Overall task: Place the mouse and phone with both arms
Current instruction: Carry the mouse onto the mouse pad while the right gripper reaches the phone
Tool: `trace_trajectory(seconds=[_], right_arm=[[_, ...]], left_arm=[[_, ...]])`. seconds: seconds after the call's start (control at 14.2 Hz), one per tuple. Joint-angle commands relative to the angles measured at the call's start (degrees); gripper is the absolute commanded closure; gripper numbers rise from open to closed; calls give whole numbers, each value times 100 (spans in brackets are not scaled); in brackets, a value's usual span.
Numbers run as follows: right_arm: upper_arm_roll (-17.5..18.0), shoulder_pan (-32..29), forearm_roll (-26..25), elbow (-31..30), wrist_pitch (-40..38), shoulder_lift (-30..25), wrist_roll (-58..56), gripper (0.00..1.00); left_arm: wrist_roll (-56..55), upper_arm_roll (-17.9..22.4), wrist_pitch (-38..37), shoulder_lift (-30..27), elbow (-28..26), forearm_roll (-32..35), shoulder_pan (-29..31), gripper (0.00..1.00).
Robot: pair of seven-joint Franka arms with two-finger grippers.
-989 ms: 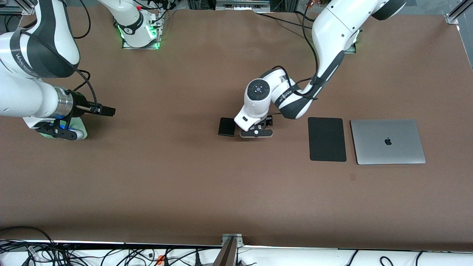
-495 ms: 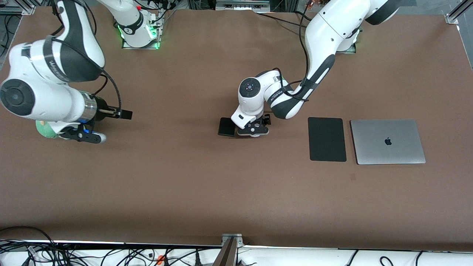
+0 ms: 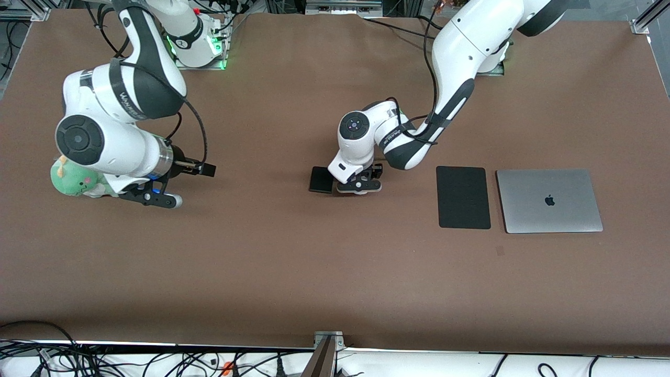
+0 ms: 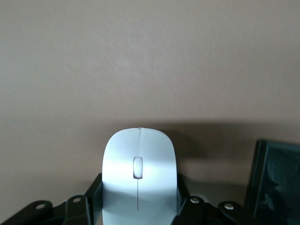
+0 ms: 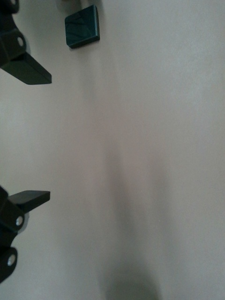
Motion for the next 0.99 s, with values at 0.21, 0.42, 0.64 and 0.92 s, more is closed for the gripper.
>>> trace_trajectory(seconds=[0.21, 0.42, 0.64, 0.92], right_arm=[[-63, 64, 479, 36, 12, -20, 172, 0], [-63, 388, 533, 10, 336, 50, 874, 0], [-54, 810, 515, 1, 810, 269, 1463, 0], [366, 1031, 384, 1, 1521, 655, 1491, 0]], left_arm=[[1367, -473, -1194, -721, 53, -265, 1381, 53], [2746, -641, -1784, -907, 10, -266, 2304, 53], [3619, -641, -2005, -907, -148, -266, 3025, 53], [3770, -650, -1620, -916, -648, -204, 3555, 51]])
